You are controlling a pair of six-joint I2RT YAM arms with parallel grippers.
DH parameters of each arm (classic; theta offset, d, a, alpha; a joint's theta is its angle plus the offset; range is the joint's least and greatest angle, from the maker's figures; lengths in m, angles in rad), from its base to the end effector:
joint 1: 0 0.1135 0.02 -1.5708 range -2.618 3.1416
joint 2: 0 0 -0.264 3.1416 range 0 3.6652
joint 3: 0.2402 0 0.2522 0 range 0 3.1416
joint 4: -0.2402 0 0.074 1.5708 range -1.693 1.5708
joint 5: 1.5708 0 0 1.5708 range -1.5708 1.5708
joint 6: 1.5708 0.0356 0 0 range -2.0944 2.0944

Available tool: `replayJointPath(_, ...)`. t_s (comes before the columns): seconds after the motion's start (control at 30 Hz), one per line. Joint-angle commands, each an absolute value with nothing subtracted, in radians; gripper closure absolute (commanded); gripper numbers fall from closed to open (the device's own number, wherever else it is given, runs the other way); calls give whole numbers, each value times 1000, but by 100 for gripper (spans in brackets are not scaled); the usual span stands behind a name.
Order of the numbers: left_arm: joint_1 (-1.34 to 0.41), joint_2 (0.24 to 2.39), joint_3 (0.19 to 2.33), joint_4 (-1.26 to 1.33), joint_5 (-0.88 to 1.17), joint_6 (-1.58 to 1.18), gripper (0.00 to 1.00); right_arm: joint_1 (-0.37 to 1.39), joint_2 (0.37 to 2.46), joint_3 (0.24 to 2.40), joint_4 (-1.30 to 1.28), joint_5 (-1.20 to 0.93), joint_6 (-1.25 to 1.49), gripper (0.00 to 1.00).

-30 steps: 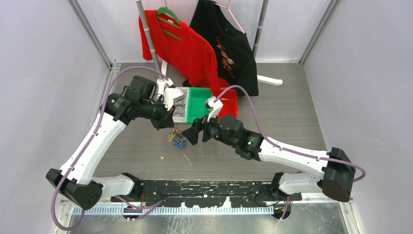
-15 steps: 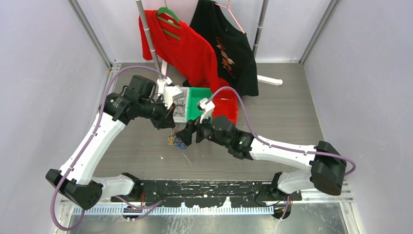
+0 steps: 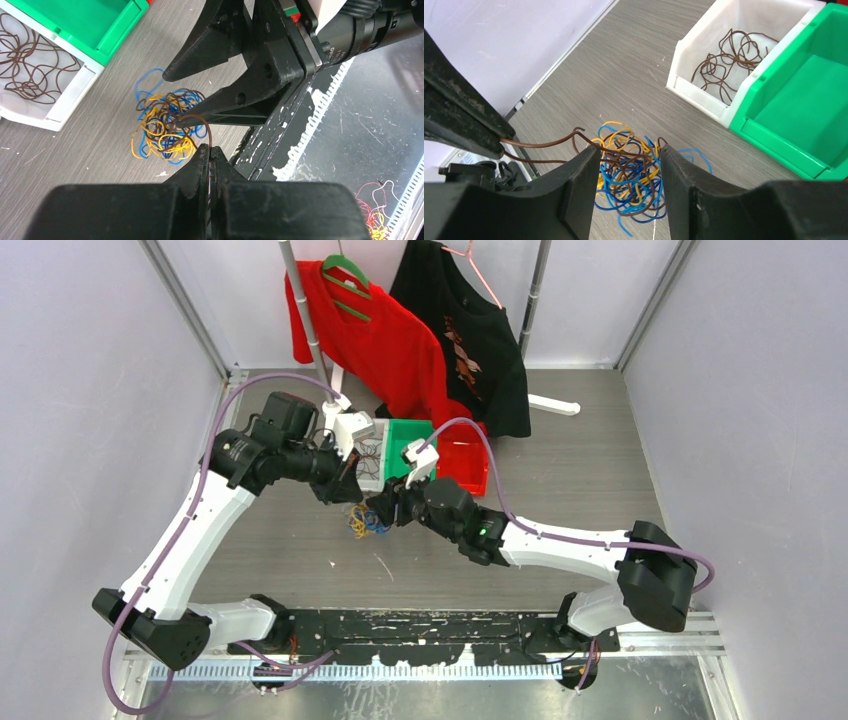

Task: Untangle the cables

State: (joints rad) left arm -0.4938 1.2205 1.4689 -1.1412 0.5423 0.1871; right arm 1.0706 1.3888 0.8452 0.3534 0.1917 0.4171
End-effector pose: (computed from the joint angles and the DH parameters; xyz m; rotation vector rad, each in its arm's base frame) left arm 0.1829 -0.1193 0.3985 1.0396 2.2189 -0.8013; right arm 0.1594 0.2774 0.2772 -0.4529 1.7925 0.9002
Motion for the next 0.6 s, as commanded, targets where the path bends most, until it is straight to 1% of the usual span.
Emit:
replayJointPath(0.0,-497,1192,1497,-1146,596,169,100,1075,1383,882,449,279,411,49)
replayJointPath(0.17,-497,1192,1488,-1149,610,173,100,1075,1400,885,475,303,414,52)
replayJointPath(0.2,-497,1192,1487,-1150,610,174,100,1076,1406,883,485,289,418,50)
replayJointPath(0.3,-497,1195,1488,-1151,604,184,100,1084,1423,877,523,224,422,35)
replayJointPath(0.37,-497,1198,1489,-1151,603,187,100,1101,1431,861,568,196,410,32)
replayJointPath(0.47,-497,1200,1494,-1153,617,187,100,1123,1443,850,588,233,388,32)
replayJointPath(0.53,-497,1200,1498,-1158,634,186,100,1133,1445,847,601,281,378,37)
replayJointPath(0.57,-498,1200,1501,-1163,643,187,100,1139,1445,842,614,338,372,42)
